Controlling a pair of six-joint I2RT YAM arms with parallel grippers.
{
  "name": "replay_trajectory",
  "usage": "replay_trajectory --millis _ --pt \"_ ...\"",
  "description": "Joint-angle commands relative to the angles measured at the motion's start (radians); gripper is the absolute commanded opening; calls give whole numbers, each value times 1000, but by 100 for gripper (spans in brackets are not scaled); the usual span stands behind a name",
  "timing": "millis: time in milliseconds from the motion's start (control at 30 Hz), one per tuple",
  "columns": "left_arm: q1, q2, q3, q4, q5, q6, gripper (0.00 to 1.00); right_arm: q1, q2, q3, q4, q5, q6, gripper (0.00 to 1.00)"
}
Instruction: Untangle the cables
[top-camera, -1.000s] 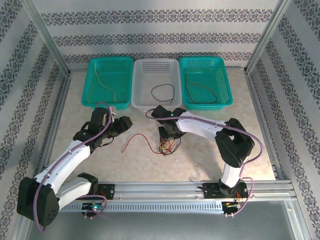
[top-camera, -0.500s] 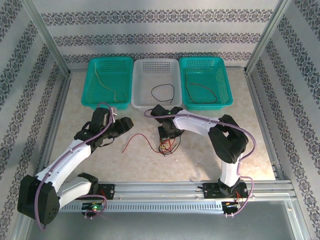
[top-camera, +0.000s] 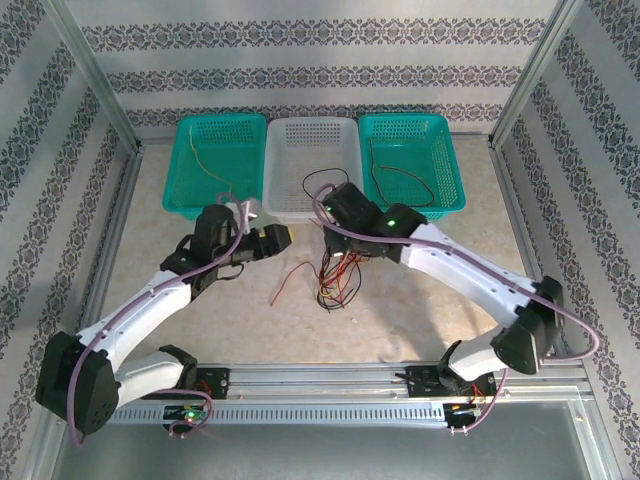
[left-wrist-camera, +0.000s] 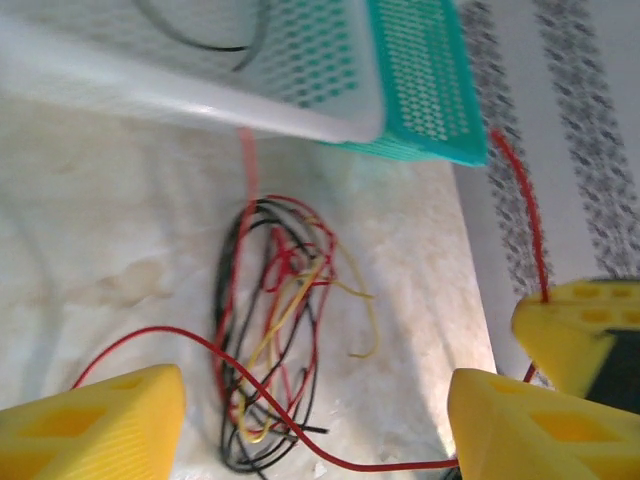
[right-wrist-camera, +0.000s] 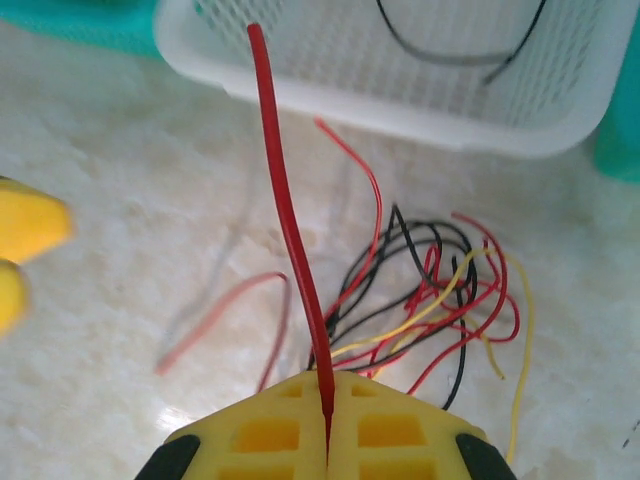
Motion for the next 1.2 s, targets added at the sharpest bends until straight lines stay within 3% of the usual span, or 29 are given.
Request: replay_trajectory --millis 0,167,433,600,833,933,1167 --pt "-79 12 114 75 45 207 77 -4 -72 64 12 28 -54 0" --pt "-168 42 177 78 -16 421 84 -38 -155 103 90 -57 -51 0" --pt "-205 57 189 231 61 470 89 -76 -243 100 224 -165 -4 0" --pt "-247 85 218 211 108 518 89 -87 -258 115 271 -211 16 0" --pt "-274 132 238 152 96 564 64 -95 -282 126 332 -231 30 0" --pt "-278 143 219 172 62 536 41 -102 -299 113 371 -223 37 0" --pt "-279 188 206 315 -10 237 2 -105 -355 -3 559 -217 71 0"
